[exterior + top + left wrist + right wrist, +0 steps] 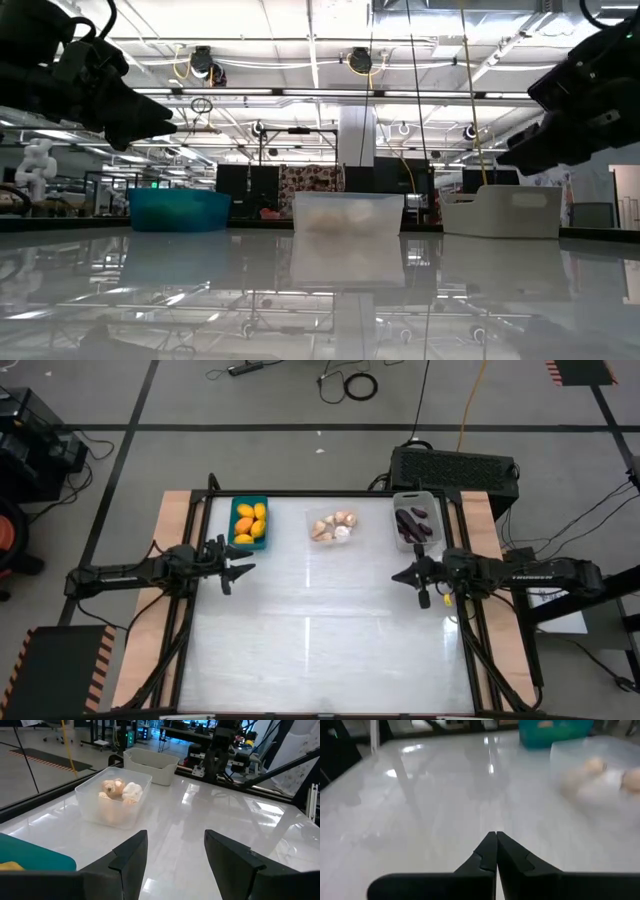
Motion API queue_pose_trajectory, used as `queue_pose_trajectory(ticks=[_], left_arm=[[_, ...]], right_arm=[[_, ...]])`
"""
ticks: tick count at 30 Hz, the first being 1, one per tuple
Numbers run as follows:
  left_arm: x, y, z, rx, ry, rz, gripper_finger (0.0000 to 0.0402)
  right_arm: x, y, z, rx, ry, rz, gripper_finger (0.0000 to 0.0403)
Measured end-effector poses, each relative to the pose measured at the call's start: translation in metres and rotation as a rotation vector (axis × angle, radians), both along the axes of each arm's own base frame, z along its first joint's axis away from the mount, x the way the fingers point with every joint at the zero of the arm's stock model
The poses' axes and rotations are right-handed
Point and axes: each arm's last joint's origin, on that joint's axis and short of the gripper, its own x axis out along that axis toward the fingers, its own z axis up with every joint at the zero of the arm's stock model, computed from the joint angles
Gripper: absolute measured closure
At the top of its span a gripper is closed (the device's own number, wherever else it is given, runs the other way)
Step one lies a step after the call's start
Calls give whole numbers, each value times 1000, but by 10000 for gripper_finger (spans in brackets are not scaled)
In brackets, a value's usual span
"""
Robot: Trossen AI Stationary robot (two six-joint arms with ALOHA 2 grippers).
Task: Sort produce into baskets
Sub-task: Return to Home Position
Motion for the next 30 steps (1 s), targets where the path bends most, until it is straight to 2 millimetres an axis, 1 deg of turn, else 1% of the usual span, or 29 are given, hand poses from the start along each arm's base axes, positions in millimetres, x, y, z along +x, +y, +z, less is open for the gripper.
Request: queue_pose_trajectory(ticks=[4, 30], left_arm=[[0, 0, 0, 0, 1, 0, 198], [0, 0, 0, 0, 2, 1, 198]], right_arm=[[-1, 0, -4, 6, 48, 0, 401], [-1, 0, -5, 6, 49, -1, 401]])
